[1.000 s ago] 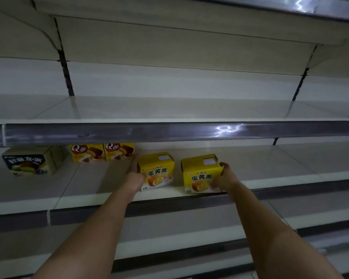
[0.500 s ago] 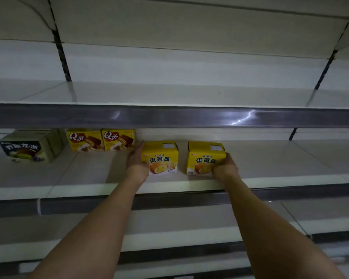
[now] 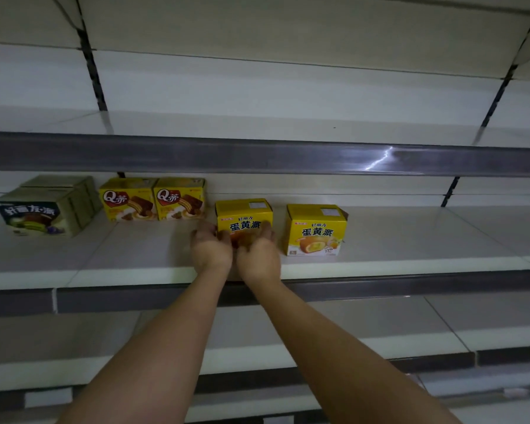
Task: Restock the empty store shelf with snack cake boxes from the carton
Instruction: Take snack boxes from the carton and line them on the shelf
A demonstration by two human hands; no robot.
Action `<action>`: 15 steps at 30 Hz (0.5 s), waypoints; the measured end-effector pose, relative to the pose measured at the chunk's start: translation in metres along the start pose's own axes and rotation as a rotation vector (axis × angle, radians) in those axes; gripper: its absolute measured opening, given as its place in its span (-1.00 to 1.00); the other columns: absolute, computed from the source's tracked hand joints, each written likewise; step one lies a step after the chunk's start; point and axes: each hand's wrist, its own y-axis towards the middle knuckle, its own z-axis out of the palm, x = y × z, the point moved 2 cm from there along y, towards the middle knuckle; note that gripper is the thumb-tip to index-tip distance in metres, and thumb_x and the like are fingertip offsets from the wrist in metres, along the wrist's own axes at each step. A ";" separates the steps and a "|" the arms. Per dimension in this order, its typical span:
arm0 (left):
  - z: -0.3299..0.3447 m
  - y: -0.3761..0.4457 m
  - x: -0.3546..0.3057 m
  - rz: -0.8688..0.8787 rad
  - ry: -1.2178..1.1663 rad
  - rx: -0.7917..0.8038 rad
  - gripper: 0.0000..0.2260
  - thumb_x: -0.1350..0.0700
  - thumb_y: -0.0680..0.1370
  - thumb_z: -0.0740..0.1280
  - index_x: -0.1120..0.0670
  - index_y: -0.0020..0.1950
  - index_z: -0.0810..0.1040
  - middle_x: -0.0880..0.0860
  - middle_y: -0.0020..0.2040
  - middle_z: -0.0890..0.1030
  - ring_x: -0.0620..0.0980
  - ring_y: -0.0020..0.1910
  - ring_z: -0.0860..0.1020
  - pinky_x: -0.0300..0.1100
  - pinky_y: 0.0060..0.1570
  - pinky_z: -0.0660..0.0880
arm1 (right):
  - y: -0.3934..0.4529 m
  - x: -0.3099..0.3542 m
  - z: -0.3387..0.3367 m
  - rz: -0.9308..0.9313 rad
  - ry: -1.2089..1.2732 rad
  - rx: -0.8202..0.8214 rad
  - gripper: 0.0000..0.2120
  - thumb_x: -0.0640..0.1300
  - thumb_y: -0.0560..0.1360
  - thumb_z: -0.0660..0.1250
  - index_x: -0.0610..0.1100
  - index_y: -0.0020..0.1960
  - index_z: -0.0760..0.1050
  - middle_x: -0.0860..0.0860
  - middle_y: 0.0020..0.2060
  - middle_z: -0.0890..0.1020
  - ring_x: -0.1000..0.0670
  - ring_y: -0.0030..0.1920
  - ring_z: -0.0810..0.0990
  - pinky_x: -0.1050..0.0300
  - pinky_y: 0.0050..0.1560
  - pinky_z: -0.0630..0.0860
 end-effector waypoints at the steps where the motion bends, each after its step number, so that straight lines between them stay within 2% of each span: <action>1: 0.002 0.001 -0.001 -0.005 -0.018 0.012 -0.85 0.18 0.55 0.31 0.21 0.07 0.52 0.19 0.04 0.57 0.15 -0.02 0.56 -0.16 -0.18 0.35 | 0.005 0.002 0.000 0.066 0.073 -0.009 -0.26 -0.21 0.52 0.29 -0.15 0.55 -0.06 -0.15 0.45 0.22 -0.20 0.29 0.45 -0.01 0.18 0.45; 3: 0.005 0.006 -0.002 -0.014 -0.048 0.031 -0.84 0.17 0.55 0.30 0.18 0.10 0.53 0.14 0.06 0.58 0.11 -0.01 0.55 -0.14 -0.12 0.40 | 0.019 0.002 -0.004 0.162 0.127 -0.054 -0.23 -0.23 0.51 0.31 -0.16 0.56 -0.08 -0.16 0.46 0.16 -0.22 0.32 0.41 0.01 0.21 0.42; 4: 0.007 0.010 -0.001 -0.018 -0.060 0.042 -0.83 0.16 0.55 0.30 0.16 0.12 0.54 0.14 0.08 0.58 0.11 0.02 0.54 -0.14 -0.09 0.41 | 0.027 0.002 -0.006 0.185 0.129 -0.066 -0.27 -0.23 0.52 0.30 -0.17 0.55 -0.02 -0.16 0.44 0.19 -0.21 0.33 0.40 0.02 0.22 0.41; 6: 0.010 0.017 0.001 -0.022 -0.087 0.074 -0.81 0.16 0.54 0.32 0.15 0.13 0.55 0.15 0.11 0.58 0.15 0.09 0.54 -0.15 -0.04 0.39 | 0.039 0.003 -0.005 0.193 0.196 -0.059 -0.43 -0.23 0.52 0.29 -0.18 0.48 0.18 -0.17 0.38 0.33 -0.20 0.30 0.44 0.02 0.21 0.42; 8: 0.012 0.023 0.002 -0.018 -0.134 0.093 -0.81 0.17 0.53 0.33 0.14 0.14 0.56 0.17 0.12 0.59 0.16 0.12 0.53 -0.15 0.00 0.40 | 0.046 0.003 0.001 0.209 0.331 -0.048 -0.52 -0.27 0.49 0.30 -0.21 0.38 0.29 -0.17 0.28 0.46 -0.19 0.24 0.49 0.01 0.18 0.45; 12: 0.017 0.039 0.002 -0.001 -0.206 0.169 -0.77 0.16 0.54 0.34 0.13 0.19 0.55 0.15 0.20 0.56 0.16 0.20 0.49 -0.12 0.12 0.40 | 0.059 0.003 0.004 0.209 0.432 0.016 -0.55 -0.33 0.50 0.26 -0.23 0.36 0.28 -0.15 0.21 0.51 -0.12 0.18 0.49 0.11 0.08 0.40; 15: 0.020 0.052 0.001 0.009 -0.258 0.242 -0.70 0.04 0.47 0.37 0.10 0.18 0.55 0.10 0.18 0.57 0.14 0.17 0.51 0.05 0.23 0.45 | 0.076 0.003 0.009 0.166 0.423 0.046 -0.51 -0.31 0.48 0.26 -0.20 0.39 0.29 -0.17 0.29 0.43 -0.15 0.21 0.46 0.10 0.13 0.40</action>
